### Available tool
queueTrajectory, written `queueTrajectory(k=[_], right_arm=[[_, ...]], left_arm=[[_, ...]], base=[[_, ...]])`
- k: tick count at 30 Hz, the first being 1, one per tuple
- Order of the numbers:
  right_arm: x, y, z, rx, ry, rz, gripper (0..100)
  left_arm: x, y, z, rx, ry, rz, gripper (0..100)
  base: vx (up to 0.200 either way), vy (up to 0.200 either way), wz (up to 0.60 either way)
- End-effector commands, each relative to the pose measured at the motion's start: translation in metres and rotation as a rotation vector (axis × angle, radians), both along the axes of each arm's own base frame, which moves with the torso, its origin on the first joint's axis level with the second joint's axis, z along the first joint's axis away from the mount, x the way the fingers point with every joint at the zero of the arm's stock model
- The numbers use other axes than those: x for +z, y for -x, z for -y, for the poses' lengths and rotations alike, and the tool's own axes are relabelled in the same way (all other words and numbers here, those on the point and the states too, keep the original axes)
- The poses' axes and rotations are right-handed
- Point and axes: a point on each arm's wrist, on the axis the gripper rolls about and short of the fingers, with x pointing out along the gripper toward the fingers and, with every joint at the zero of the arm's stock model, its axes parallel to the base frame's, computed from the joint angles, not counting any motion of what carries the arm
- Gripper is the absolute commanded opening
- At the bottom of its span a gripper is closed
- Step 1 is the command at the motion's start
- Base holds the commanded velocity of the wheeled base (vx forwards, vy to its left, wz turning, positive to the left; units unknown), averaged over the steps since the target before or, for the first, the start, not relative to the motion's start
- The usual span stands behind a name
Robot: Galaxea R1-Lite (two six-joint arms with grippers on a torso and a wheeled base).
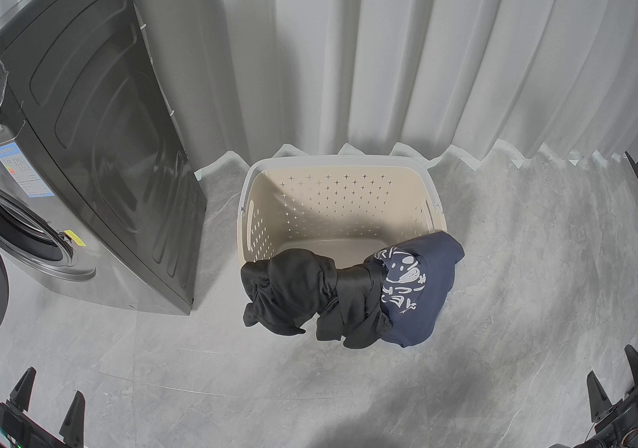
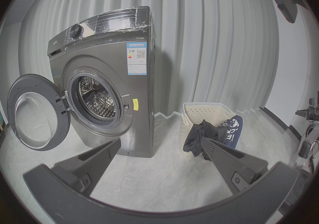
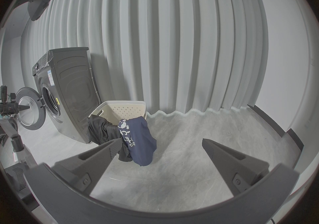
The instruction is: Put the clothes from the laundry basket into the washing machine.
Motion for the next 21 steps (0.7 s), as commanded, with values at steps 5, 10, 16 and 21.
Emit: queueTrajectory(k=[5, 10, 16, 21], right_arm=[[-0.005, 0.0, 0.0, 0.0, -0.002, -0.001, 100], [0.01, 0.004, 0.0, 0.011, 0.011, 0.07, 100], [0.086, -0.01, 0.0, 0.034, -0.003, 0.057, 100], [0.077, -0.064, -0.007, 0.171, -0.169, -0.284, 100]], left_arm=[[-0.004, 0.0, 0.0, 0.001, 0.0, -0.005, 100], [-0.004, 0.0, 0.0, 0.001, 0.0, -0.005, 100], [-0.004, 0.0, 0.0, 0.001, 0.0, -0.005, 100], [-0.004, 0.0, 0.0, 0.001, 0.002, -0.005, 100]], base=[[0.0, 0.0, 0.0], [0.0, 0.0, 0.0], [0.0, 0.0, 0.0], [0.0, 0.0, 0.0]])
